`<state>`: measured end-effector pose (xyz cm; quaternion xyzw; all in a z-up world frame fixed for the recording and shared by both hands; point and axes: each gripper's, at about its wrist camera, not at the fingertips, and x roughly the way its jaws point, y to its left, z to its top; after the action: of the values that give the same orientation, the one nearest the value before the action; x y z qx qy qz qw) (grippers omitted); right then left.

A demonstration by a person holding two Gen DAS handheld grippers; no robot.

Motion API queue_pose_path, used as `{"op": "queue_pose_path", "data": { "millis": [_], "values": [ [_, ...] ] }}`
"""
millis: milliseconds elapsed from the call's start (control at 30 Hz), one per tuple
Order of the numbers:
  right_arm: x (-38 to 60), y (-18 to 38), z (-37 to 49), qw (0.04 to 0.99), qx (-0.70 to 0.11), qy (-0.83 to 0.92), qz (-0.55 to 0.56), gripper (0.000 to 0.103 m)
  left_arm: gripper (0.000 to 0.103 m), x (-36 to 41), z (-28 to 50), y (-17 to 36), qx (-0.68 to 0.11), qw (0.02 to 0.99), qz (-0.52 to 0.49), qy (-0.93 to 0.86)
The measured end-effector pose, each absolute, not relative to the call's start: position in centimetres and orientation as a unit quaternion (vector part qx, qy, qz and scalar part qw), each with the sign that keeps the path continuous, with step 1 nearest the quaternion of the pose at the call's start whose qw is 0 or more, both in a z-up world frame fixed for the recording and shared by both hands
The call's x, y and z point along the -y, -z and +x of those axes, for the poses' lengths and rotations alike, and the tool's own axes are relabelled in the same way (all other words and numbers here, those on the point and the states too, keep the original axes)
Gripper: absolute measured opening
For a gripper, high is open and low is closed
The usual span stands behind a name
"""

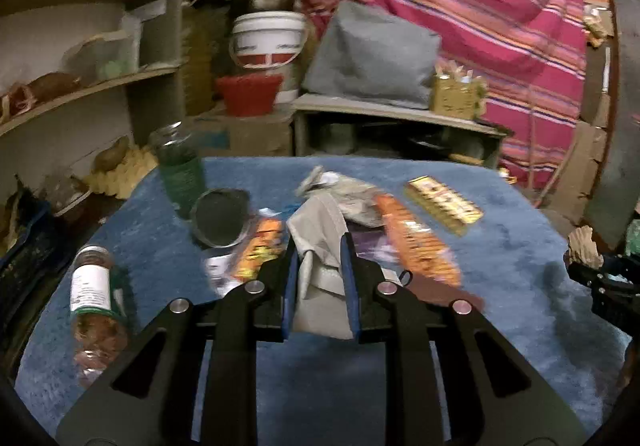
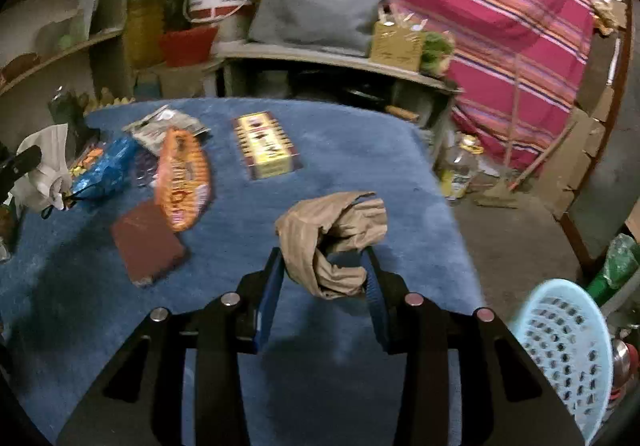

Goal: Collect trash
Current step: 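Carry the beige cloth and tan paper over the blue basket, then open the left tool to drop the cloth while the right tool releases the tan paper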

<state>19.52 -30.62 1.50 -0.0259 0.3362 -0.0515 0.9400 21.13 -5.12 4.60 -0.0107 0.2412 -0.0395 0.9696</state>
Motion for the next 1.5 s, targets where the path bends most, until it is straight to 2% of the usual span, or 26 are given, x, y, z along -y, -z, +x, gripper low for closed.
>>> {"op": "queue_pose_path", "data": {
  "millis": [233, 733, 1100, 1500],
  "values": [
    [38.5, -3.5, 14.9, 0.941, -0.324, 0.101, 0.001, 0.04, 0.019, 10.8, 19.0, -6.0, -0.247, 0.964, 0.0, 0.097],
    [52.1, -2.7, 7.4, 0.926, -0.323, 0.185, 0.067, 0.04, 0.019, 27.0, 15.6, -7.7, -0.247, 0.944, 0.023, 0.219],
    [57.6, -0.1, 4.3, 0.913, -0.33, 0.212, 0.115, 0.04, 0.019, 38.9, 12.5, -5.3, -0.247, 0.922, 0.092, 0.284],
    [59.6, 0.7, 3.3, 0.909, -0.328, 0.219, 0.135, 0.04, 0.019, 44.6, 12.2, -2.6, -0.272, 0.898, 0.125, 0.321]
  ]
}}
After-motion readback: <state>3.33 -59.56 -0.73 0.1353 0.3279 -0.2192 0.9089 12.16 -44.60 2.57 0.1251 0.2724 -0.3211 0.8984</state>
